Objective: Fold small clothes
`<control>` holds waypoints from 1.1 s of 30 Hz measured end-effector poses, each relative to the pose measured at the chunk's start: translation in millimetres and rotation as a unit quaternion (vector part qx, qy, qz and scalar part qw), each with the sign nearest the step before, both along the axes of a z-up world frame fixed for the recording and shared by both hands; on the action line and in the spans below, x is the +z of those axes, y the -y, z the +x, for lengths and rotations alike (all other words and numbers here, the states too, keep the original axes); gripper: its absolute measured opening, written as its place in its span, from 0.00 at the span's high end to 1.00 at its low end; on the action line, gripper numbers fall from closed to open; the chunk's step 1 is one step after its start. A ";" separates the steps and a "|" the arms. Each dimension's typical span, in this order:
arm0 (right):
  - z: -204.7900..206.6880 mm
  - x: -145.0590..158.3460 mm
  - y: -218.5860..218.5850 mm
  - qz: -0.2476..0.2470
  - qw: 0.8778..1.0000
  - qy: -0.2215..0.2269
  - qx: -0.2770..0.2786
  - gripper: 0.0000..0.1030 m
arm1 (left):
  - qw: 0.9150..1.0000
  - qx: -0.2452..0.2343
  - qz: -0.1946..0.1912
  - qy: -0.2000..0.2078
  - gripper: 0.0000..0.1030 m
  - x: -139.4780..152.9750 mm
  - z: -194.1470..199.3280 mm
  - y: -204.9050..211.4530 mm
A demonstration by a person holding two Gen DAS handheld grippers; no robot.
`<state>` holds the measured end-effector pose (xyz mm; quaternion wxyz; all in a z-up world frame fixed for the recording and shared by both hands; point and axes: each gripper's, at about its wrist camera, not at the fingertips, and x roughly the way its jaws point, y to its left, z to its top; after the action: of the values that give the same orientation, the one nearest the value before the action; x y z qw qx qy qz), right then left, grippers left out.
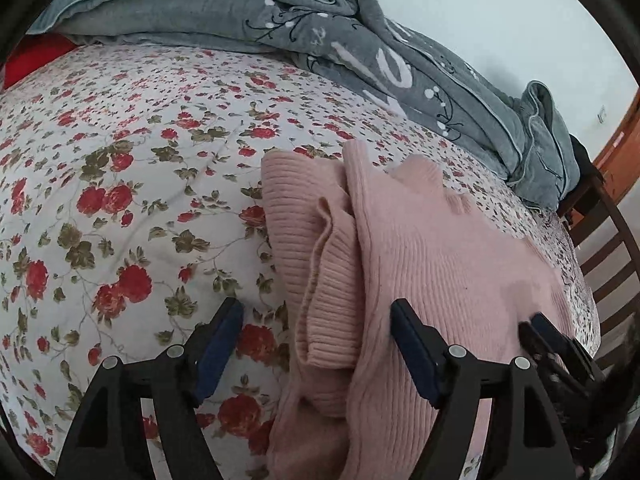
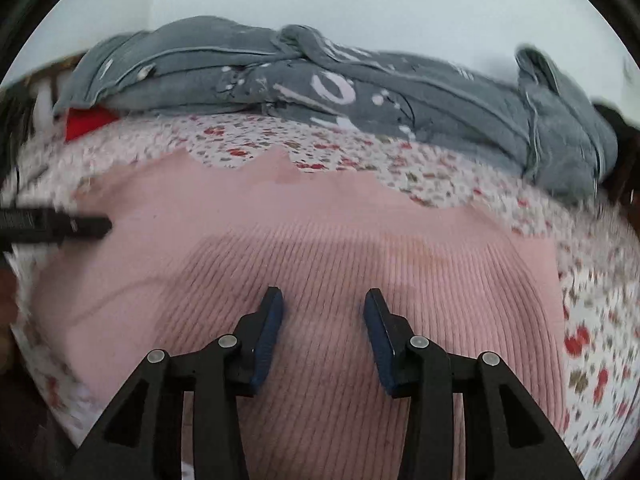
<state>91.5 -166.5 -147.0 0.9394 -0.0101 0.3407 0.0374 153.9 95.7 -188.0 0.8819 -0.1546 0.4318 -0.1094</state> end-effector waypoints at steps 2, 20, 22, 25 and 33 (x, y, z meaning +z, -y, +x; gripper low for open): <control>-9.6 7.6 6.5 0.031 0.999 0.000 -0.020 0.60 | 1.000 0.003 0.001 -0.002 0.26 -0.2 2.1 1.4; -37.5 -13.5 -13.4 0.054 0.997 0.034 -0.039 0.59 | 0.998 0.016 -0.039 -0.057 0.64 7.1 14.1 5.7; -33.3 -27.6 -26.5 0.015 0.998 0.026 -0.047 0.59 | 0.997 0.018 -0.043 -0.060 0.67 6.9 13.0 4.7; -39.7 -39.1 -41.2 -0.031 0.996 0.063 -0.056 0.58 | 0.998 0.015 -0.039 -0.057 0.75 11.6 8.1 6.1; -40.1 -42.3 -34.3 -0.014 0.996 0.068 -0.051 0.58 | 0.998 0.008 -0.043 -0.034 0.79 44.0 0.7 12.9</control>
<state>51.4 -132.2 -189.3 0.9609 -0.0088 0.2763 -0.0160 154.6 82.8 -144.0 0.8599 -0.1995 0.4554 -0.1158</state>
